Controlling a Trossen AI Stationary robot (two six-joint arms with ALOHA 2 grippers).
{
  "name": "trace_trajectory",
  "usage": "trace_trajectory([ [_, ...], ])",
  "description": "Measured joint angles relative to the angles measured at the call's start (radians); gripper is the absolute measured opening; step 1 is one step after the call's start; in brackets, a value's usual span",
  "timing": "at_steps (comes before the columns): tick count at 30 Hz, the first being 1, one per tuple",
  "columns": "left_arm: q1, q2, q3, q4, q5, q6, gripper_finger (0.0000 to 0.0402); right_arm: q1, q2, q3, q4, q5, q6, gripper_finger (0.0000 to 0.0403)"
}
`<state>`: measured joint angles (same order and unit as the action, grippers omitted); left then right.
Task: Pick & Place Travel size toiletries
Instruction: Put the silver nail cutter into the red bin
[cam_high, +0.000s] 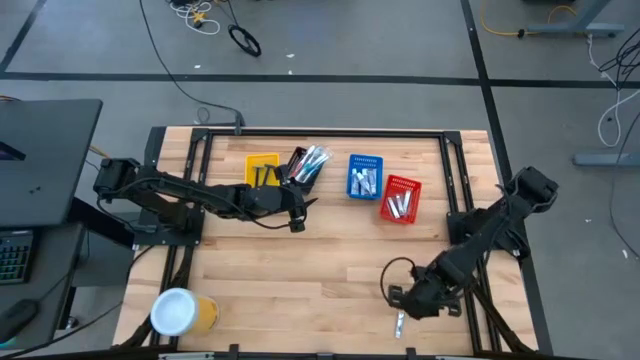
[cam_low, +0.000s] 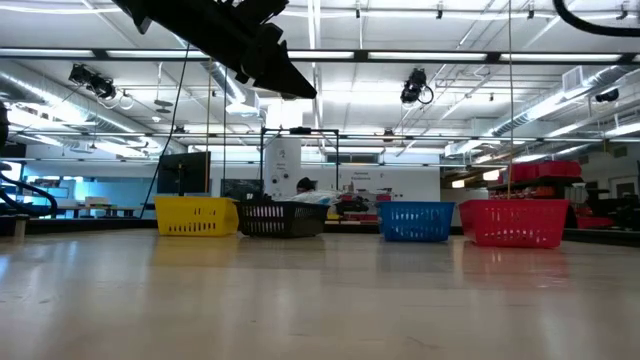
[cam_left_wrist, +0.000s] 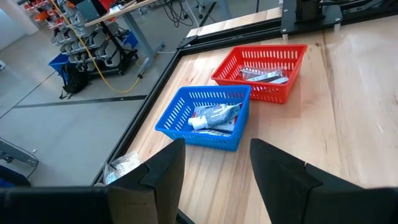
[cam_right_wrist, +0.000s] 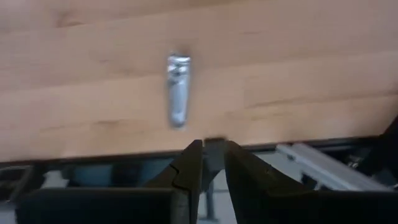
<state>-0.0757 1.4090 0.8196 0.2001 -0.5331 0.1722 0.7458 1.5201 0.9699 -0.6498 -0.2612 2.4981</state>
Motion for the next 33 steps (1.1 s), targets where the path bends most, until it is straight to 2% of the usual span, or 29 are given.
trace_trajectory([
  [8, 0.0, 0.0, 0.0, 0.0, 0.0, 0.0, 0.0189, 0.048, 0.092, -0.001, 0.047, 0.012, 0.0, 0.0077],
  [14, 0.0, 0.0, 0.0, 0.0, 0.0, 0.0, 0.0189, 0.048, 0.135, -0.001, 0.155, 0.097, 0.0, 0.0077],
  [22, 0.0, 0.0, 0.0, 0.0, 0.0, 0.0, 0.0189, 0.048, 0.163, -0.001, 0.161, 0.111, 0.005, 0.0077],
  [29, 0.0, 0.0, 0.0, 0.0, 0.0, 0.0, 0.0189, 0.049, 0.163, -0.001, 0.142, 0.214, 0.013, 0.0077],
  [31, 0.0, 0.0, 0.0, 0.0, 0.0, 0.0, 0.0189, 0.049, 0.163, 0.0, 0.147, 0.218, 0.026, 0.0077],
  [33, 0.0, 0.0, 0.0, 0.0, 0.0, 0.0, 0.0189, 0.049, 0.164, 0.0, 0.132, 0.175, 0.039, 0.0077],
])
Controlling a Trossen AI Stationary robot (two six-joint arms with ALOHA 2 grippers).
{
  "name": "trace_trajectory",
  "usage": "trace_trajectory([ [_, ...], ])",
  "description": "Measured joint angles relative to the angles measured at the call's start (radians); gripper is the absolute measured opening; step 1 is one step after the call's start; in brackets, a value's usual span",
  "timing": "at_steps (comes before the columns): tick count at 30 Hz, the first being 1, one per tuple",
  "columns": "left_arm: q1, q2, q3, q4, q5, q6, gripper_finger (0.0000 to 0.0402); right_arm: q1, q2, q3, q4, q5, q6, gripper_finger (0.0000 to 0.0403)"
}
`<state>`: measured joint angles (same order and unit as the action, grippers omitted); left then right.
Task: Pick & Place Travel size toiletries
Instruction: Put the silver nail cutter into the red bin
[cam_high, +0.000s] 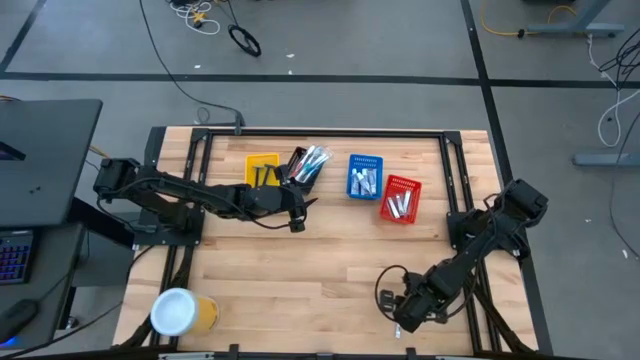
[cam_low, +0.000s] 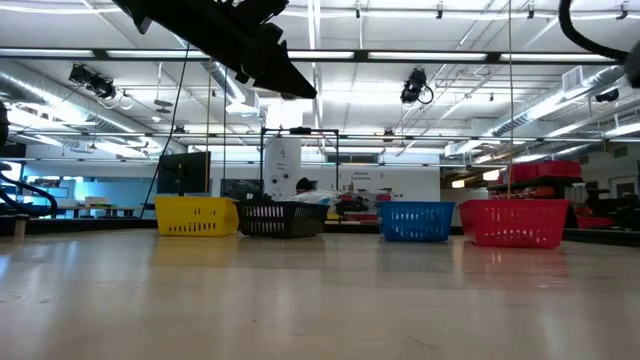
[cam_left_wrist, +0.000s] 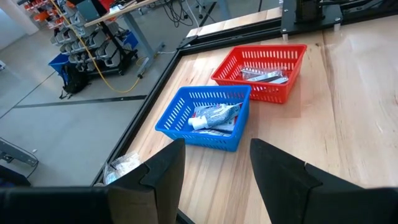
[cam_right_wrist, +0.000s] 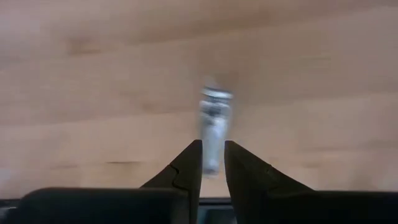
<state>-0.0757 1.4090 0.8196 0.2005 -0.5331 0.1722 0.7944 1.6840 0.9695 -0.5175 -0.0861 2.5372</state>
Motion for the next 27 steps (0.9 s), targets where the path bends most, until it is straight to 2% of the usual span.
trace_trajectory([
  [5, 0.0, 0.0, 0.0, 0.0, 0.0, 0.0, 0.0189, 0.005, 0.0, 0.0, -0.018, -0.074, 0.024, 0.0078],
  [11, 0.0, 0.0, 0.0, 0.0, 0.0, 0.0, 0.0189, 0.014, 0.001, 0.0, 0.013, 0.032, 0.032, 0.0094],
  [18, 0.0, 0.0, 0.0, 0.0, 0.0, 0.0, 0.0189, 0.014, 0.006, 0.0, 0.099, 0.053, 0.04, 0.0096],
  [24, 0.0, 0.0, 0.0, 0.0, 0.0, 0.0, 0.0189, 0.019, 0.055, 0.0, 0.126, -0.038, 0.043, 0.0097],
  [27, 0.0, 0.0, 0.0, 0.0, 0.0, 0.0, 0.0189, 0.025, 0.071, 0.0, 0.127, -0.045, 0.043, 0.0097],
])
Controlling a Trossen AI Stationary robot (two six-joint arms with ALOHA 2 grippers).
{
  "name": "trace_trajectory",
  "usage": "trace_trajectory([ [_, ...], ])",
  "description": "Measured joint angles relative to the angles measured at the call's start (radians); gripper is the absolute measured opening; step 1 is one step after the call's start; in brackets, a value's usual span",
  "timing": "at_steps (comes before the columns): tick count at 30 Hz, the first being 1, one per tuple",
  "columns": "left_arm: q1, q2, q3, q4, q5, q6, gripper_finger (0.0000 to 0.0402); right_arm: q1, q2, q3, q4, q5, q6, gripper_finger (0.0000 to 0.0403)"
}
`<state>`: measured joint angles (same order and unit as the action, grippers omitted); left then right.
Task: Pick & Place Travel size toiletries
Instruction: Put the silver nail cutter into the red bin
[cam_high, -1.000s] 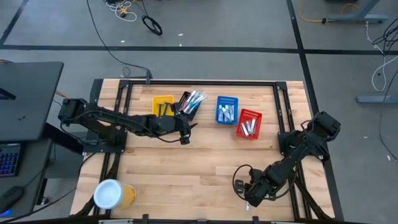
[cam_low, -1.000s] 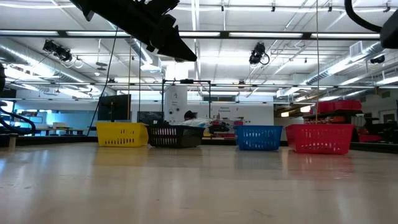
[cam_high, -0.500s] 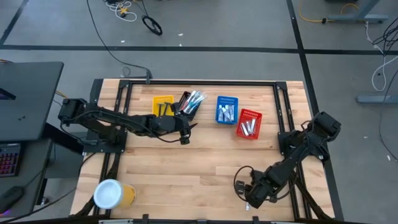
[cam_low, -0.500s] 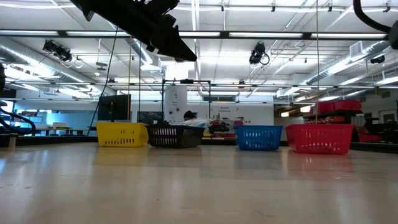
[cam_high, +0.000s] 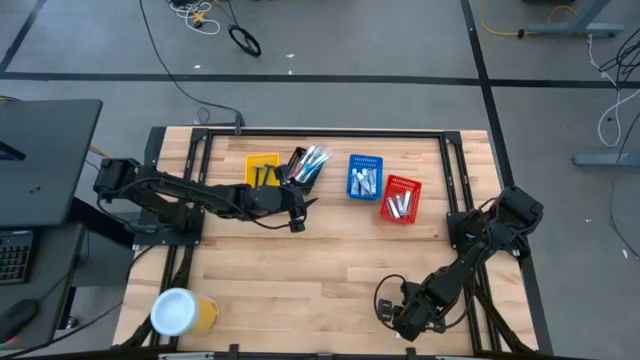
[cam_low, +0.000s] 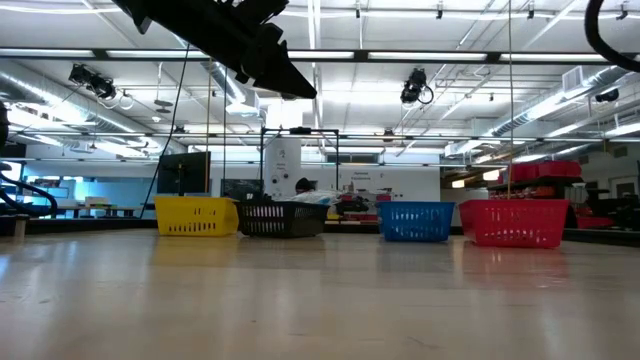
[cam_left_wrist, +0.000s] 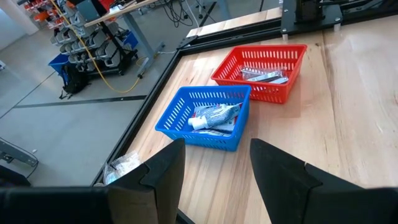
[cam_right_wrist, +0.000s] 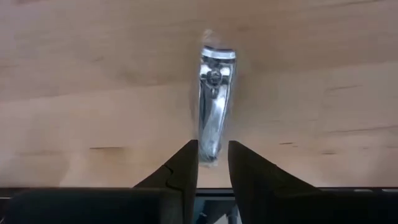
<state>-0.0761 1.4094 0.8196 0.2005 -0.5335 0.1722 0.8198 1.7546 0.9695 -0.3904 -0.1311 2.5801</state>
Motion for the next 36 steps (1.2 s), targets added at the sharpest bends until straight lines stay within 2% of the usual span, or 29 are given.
trace_trajectory([
  [9, 0.0, 0.0, 0.0, 0.0, 0.0, 0.0, 0.0189, 0.0, 0.001, 0.0, -0.033, 0.068, -0.012, 0.0097],
  [15, 0.0, 0.0, 0.0, 0.0, 0.0, 0.0, 0.0189, -0.001, 0.001, 0.0, -0.057, 0.045, -0.003, 0.0097],
  [32, 0.0, 0.0, 0.0, 0.0, 0.0, 0.0, 0.0189, -0.007, 0.0, 0.003, -0.276, 0.082, -0.067, 0.0096],
  [36, 0.0, 0.0, 0.0, 0.0, 0.0, 0.0, 0.0189, -0.008, -0.001, 0.004, -0.318, 0.111, -0.067, 0.0081],
])
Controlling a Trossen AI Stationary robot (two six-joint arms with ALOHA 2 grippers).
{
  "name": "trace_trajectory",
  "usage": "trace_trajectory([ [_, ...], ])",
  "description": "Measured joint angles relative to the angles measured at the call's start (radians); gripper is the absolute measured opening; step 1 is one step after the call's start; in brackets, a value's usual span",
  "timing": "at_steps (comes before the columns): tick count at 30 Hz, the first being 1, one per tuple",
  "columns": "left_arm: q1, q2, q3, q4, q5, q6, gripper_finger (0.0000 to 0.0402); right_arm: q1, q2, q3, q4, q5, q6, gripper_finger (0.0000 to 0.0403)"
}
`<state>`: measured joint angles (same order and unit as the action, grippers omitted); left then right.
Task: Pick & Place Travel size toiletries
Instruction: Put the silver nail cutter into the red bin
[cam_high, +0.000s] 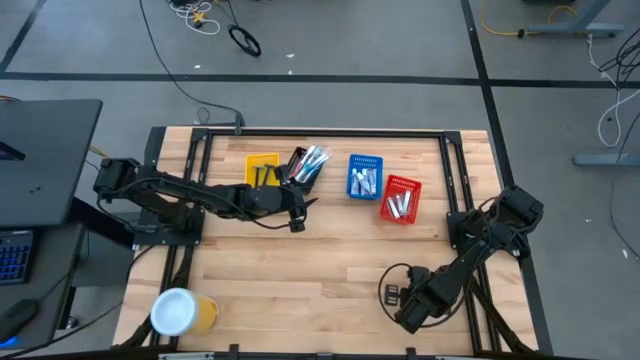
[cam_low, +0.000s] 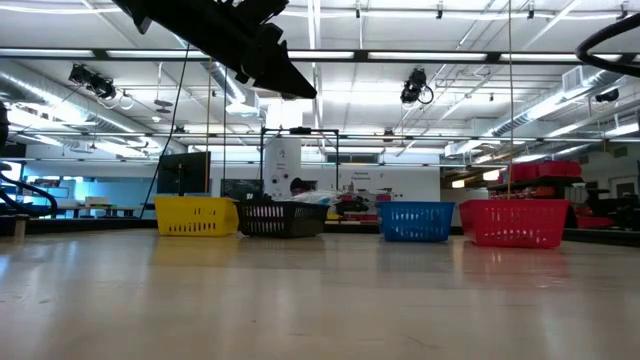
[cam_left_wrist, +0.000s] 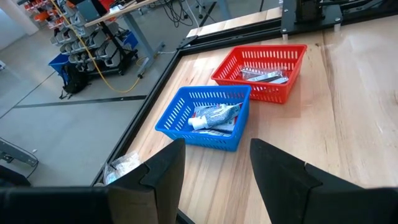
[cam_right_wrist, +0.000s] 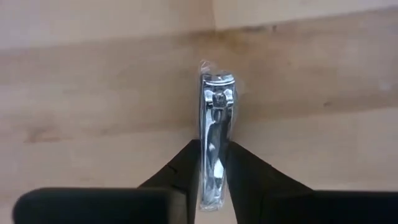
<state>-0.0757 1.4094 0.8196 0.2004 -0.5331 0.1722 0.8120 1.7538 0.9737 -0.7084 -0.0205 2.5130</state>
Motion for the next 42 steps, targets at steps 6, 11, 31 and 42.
trace_trajectory([
  [6, 0.0, 0.0, 0.0, 0.0, 0.0, 0.0, 0.0189, -0.002, -0.002, 0.0, -0.049, 0.024, -0.001, 0.0053],
  [11, 0.0, 0.0, 0.0, 0.0, 0.0, 0.0, 0.0189, -0.001, -0.002, -0.001, -0.091, 0.063, -0.008, 0.005],
  [31, 0.0, 0.0, 0.0, 0.0, 0.019, 0.0, 0.0189, -0.021, -0.015, -0.006, -0.187, 0.109, -0.124, 0.0047],
  [42, 0.0, 0.0, 0.0, 0.0, 0.032, 0.0, 0.0189, -0.043, -0.101, -0.006, -0.281, 0.46, -0.173, 0.0047],
])
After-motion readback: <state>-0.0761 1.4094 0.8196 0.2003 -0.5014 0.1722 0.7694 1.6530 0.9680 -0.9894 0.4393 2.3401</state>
